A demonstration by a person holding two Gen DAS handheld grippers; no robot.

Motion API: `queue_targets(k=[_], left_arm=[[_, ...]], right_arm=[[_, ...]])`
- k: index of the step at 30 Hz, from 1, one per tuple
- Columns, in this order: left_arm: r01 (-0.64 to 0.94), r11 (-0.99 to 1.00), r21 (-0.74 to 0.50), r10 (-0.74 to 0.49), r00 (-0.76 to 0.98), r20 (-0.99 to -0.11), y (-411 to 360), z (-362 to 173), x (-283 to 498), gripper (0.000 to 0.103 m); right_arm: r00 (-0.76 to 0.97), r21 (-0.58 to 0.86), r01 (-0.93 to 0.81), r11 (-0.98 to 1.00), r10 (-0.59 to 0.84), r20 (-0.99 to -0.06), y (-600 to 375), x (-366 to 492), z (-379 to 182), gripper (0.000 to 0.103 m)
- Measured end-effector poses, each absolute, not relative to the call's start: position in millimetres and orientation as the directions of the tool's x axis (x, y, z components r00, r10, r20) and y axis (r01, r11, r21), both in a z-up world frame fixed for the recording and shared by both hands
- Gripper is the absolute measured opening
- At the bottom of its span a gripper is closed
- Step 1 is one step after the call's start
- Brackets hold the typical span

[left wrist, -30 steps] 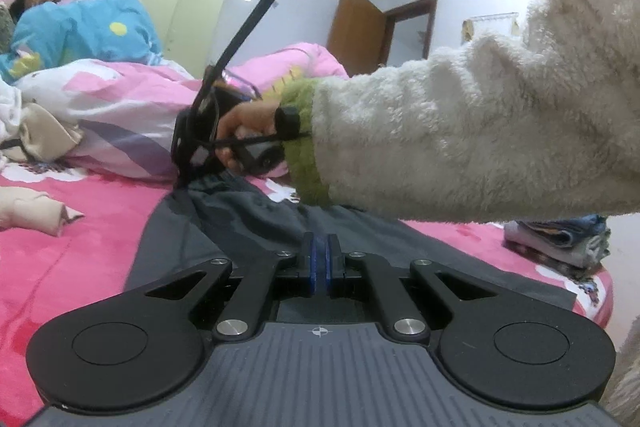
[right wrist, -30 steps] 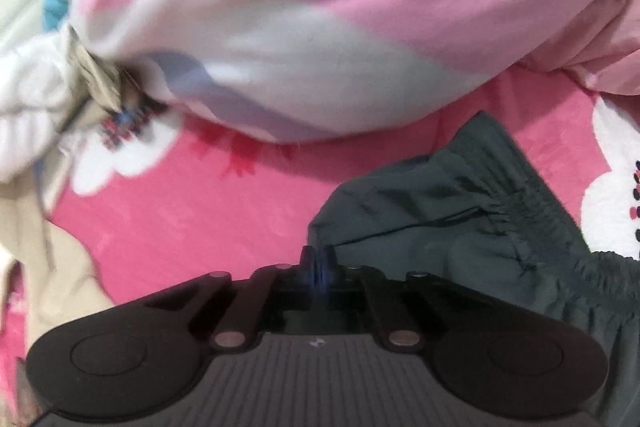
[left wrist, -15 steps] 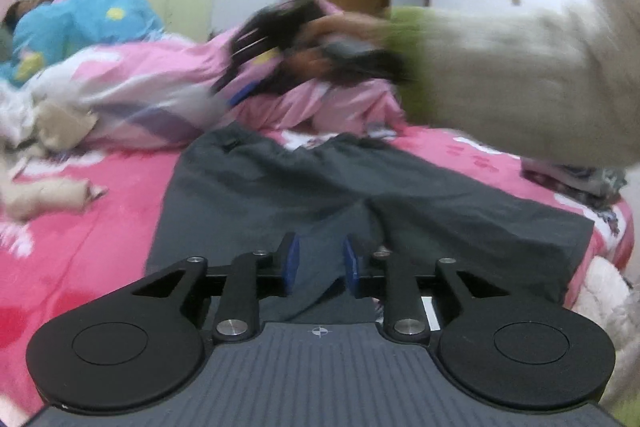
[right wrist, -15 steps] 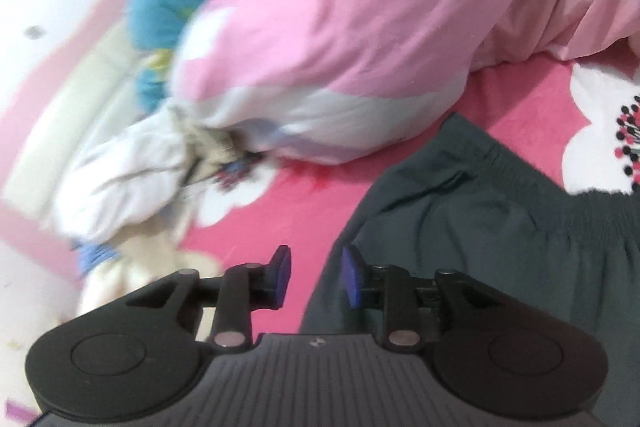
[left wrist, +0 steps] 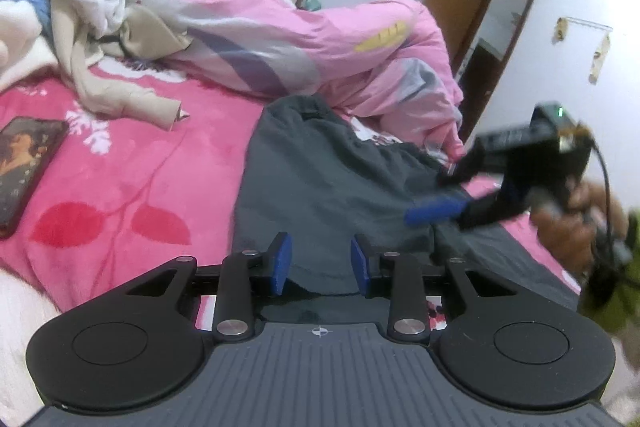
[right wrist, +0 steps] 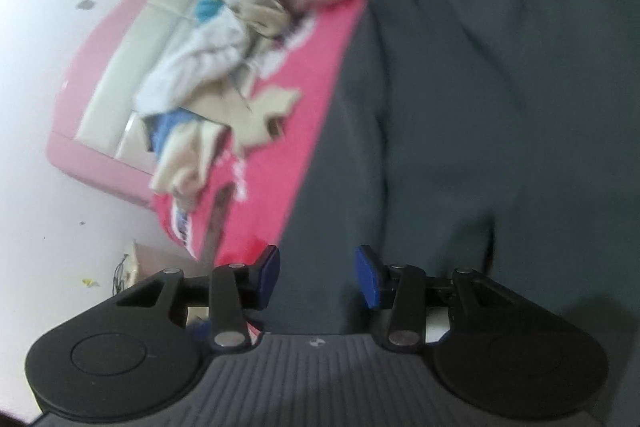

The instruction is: Fold clothes

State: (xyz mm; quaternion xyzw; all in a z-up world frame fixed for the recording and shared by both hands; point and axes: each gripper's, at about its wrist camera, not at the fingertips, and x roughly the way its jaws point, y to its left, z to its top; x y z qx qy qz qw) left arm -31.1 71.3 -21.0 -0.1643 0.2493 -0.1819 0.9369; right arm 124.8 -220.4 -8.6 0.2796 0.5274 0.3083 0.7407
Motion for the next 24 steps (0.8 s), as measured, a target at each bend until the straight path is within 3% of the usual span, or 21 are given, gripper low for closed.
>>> queue_targets(k=[10, 16, 17, 20, 24], left_arm=[[0.204, 0.885, -0.419, -0.390, 0.816, -0.427, 80.2, -25.7, -38.0, 0.032], [0.160, 0.877, -0.453, -0.372, 0.823, -0.430, 91.5, -22.1, -34.7, 0.035], [0.151, 0.876, -0.459, -0.368, 0.824, -0.431, 93.5, -20.9, -33.3, 0.038], [0.129, 0.873, -0.470, -0.351, 0.835, -0.424, 97.2, -12.2, -21.6, 0.061], [0.132, 0.874, -0.468, -0.340, 0.854, -0.393, 97.7, 5.0, -1.7, 0.071]], right_arm=[[0.221, 0.740, -0.148, 0.656, 0.751, -0.622, -191.5, 100.7, -40.1, 0.043], [0.262, 0.730, -0.175, 0.660, 0.746, -0.612, -186.0, 94.3, -42.7, 0.009], [0.273, 0.731, -0.181, 0.658, 0.748, -0.605, -186.3, 92.1, -42.2, 0.005], [0.314, 0.746, -0.200, 0.635, 0.763, -0.566, -192.4, 84.1, -35.8, 0.004], [0.381, 0.766, -0.220, 0.604, 0.776, -0.503, -209.0, 75.7, -20.2, 0.003]])
